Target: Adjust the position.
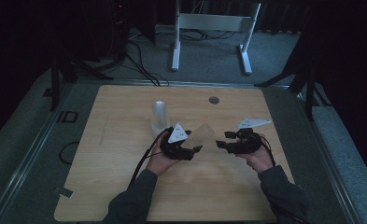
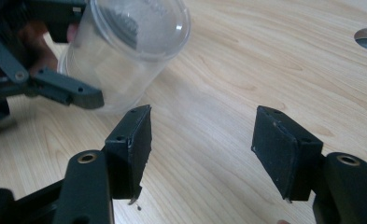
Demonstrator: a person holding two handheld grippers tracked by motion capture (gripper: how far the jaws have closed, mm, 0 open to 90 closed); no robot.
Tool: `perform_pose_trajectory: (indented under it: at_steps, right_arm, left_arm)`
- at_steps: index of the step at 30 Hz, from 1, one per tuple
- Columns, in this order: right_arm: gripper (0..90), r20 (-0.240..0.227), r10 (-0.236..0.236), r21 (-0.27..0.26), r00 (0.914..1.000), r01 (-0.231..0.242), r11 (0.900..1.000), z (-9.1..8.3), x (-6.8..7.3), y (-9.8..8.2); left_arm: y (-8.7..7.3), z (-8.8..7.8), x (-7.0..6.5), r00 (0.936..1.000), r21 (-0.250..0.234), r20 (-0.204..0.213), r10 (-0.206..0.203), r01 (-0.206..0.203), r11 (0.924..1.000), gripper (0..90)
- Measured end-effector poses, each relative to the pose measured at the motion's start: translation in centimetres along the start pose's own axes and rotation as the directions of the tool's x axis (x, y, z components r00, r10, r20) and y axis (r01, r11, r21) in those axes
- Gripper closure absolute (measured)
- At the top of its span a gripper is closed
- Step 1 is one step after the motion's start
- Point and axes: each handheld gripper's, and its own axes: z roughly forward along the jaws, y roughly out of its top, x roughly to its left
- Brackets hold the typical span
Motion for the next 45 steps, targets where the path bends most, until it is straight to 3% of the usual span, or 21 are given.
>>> perform_pose_trajectory:
  at_steps: [6,9,17,21,23,26,32,34,45]
  right_arm:
    - [37.9,0.015,-0.061,0.054,0.998,0.06,0.997,0.0,0.4,0.3]
    - [40.1,0.026,-0.118,0.097,0.9927,0.115,0.989,-0.1,0.6,0.7]
    - [41.2,0.018,-0.164,0.15,0.9863,0.159,0.976,-0.4,0.6,1.4]
    - [41.7,0.012,-0.22,0.197,0.9753,0.214,0.957,-0.3,1.1,1.7]
    - [41.7,0.011,-0.225,0.2,0.9744,0.218,0.955,-0.3,1.1,1.7]
    - [42.9,0.014,-0.257,0.233,0.9663,0.247,0.941,-0.2,1.3,2.0]
    - [44.3,0.007,-0.284,0.255,0.9588,0.273,0.928,-0.4,1.3,2.5]
    - [47.0,-0.007,-0.296,0.283,0.9552,0.286,0.916,-0.5,1.4,2.8]
    - [47.2,-0.033,-0.333,0.297,0.9424,0.327,0.897,-0.9,1.6,3.5]
  left_arm:
    - [0.0,0.0,0.1,1.0,0.001,0.008,0.0,0.0,1.0,28.9]
    - [0.0,0.0,0.0,0.9997,0.014,0.02,0.012,-0.012,0.9998,29.0]
    - [-0.1,0.1,0.0,0.9989,0.036,0.04,0.026,-0.028,0.999,29.2]
    - [-0.2,0.3,0.2,0.9978,0.057,0.058,0.031,-0.034,0.9978,29.2]
    - [-0.2,0.3,0.2,0.9978,0.057,0.058,0.031,-0.034,0.9978,29.2]
    - [-0.1,0.4,0.1,0.9963,0.071,0.071,0.049,-0.054,0.996,29.2]
    - [-0.1,0.4,0.2,0.9953,0.085,0.079,0.055,-0.062,0.9944,29.2]
    - [0.0,0.4,0.2,0.9945,0.093,0.085,0.062,-0.07,0.9932,29.2]
    - [0.7,0.1,0.4,0.989,0.127,0.114,0.094,-0.109,0.986,29.2]
